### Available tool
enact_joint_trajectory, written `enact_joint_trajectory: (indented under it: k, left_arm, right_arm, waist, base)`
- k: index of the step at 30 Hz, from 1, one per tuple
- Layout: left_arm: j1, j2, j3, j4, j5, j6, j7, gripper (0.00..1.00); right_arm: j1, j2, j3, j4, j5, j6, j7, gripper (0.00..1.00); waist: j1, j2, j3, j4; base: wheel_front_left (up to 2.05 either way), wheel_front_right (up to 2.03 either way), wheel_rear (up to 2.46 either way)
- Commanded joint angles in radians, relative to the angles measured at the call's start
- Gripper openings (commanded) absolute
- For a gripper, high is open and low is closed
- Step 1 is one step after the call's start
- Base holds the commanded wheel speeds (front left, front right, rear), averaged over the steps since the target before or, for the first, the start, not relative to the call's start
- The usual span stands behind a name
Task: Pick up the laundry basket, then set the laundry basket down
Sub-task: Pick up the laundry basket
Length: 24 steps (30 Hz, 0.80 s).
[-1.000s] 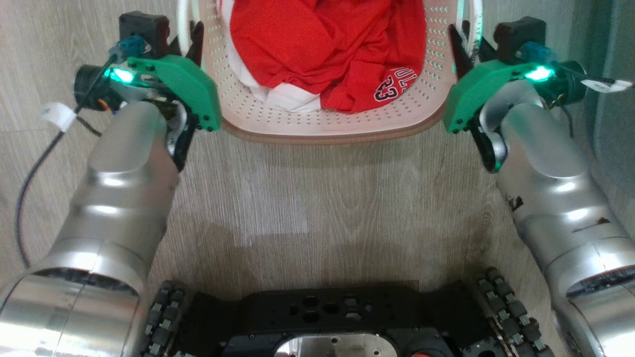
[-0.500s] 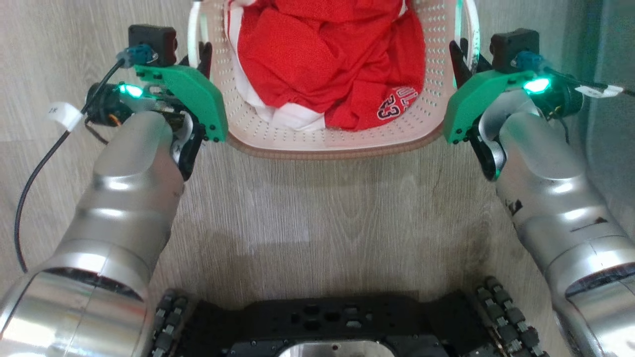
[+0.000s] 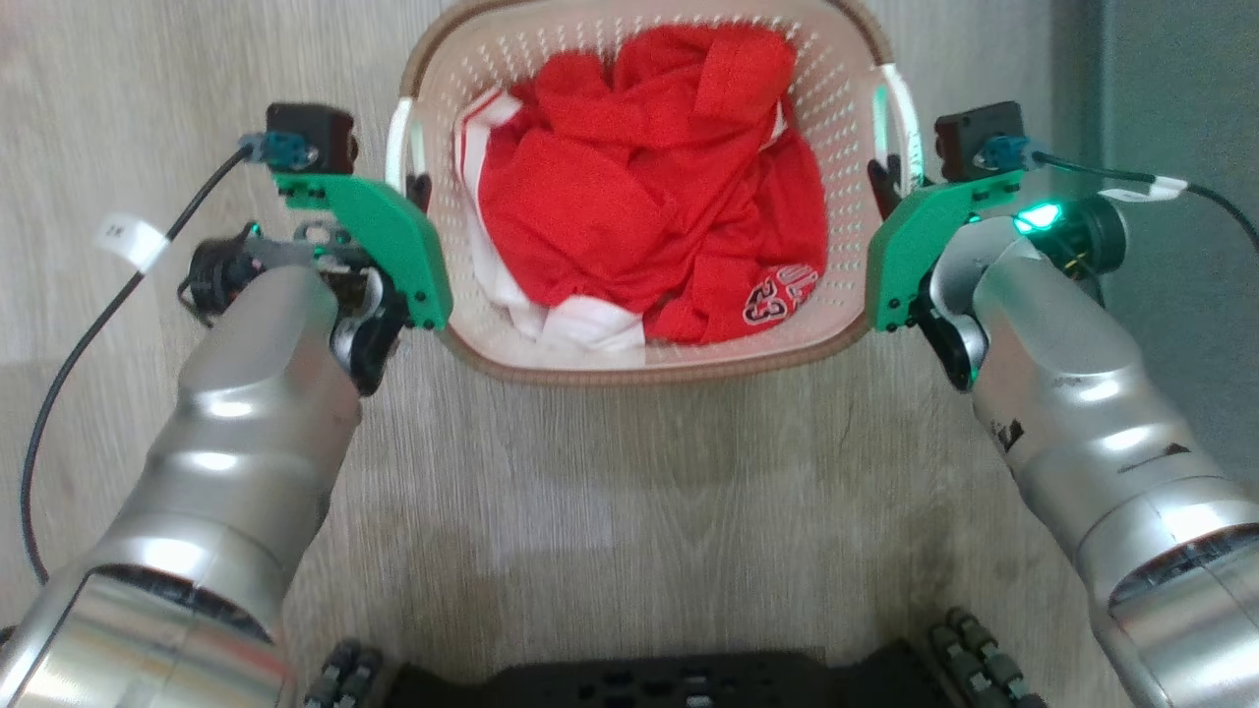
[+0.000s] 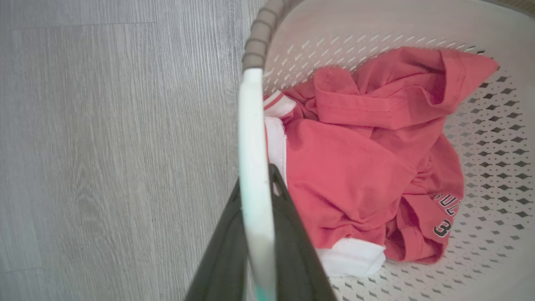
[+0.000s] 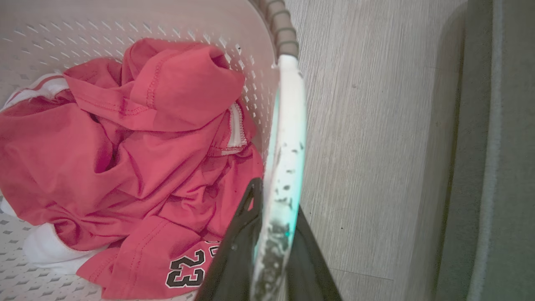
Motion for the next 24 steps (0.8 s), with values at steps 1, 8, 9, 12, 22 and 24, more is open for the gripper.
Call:
enact_joint_trajectory:
  k: [1,8,9,12,22,24]
  left_arm:
    - [0.012,0.057,0.007,-0.019,-0.017,0.001,0.008,0.0]
    - [0.046,0.093,-0.032,-0.022,-0.11,0.001,0.047,0.0]
    - [0.052,0.096,-0.036,-0.021,-0.121,0.001,0.052,0.0]
    - [0.072,0.103,-0.055,-0.016,-0.164,0.001,0.084,0.0]
    - [0.121,0.116,-0.096,-0.007,-0.25,0.001,0.162,0.0]
    - [0.131,0.118,-0.103,-0.006,-0.268,0.001,0.184,0.0]
  right_arm:
    - [0.034,0.009,0.026,-0.01,0.01,0.0,0.009,0.0]
    - [0.056,0.009,0.099,-0.013,0.087,0.0,0.102,0.0]
    - [0.061,0.009,0.108,-0.012,0.098,0.0,0.117,0.0]
    - [0.079,0.009,0.141,-0.011,0.139,0.0,0.174,0.0]
    - [0.112,0.009,0.216,-0.014,0.22,0.0,0.277,0.0]
    - [0.119,0.009,0.23,-0.015,0.238,0.0,0.298,0.0]
  waist:
    - [0.0,-0.0001,-0.047,-0.008]
    - [0.0,-0.0001,-0.15,-0.019]
    - [0.0,-0.0001,-0.166,-0.02]
    - [0.0,-0.0001,-0.225,-0.023]
    - [0.0,-0.0001,-0.37,-0.024]
    - [0.0,-0.0001,-0.398,-0.024]
  base:
    - [0.0,0.0,0.0]
    - [0.0,0.0,0.0]
    - [0.0,0.0,0.0]
    - [0.0,0.0,0.0]
    - [0.0,0.0,0.0]
    - [0.0,0.0,0.0]
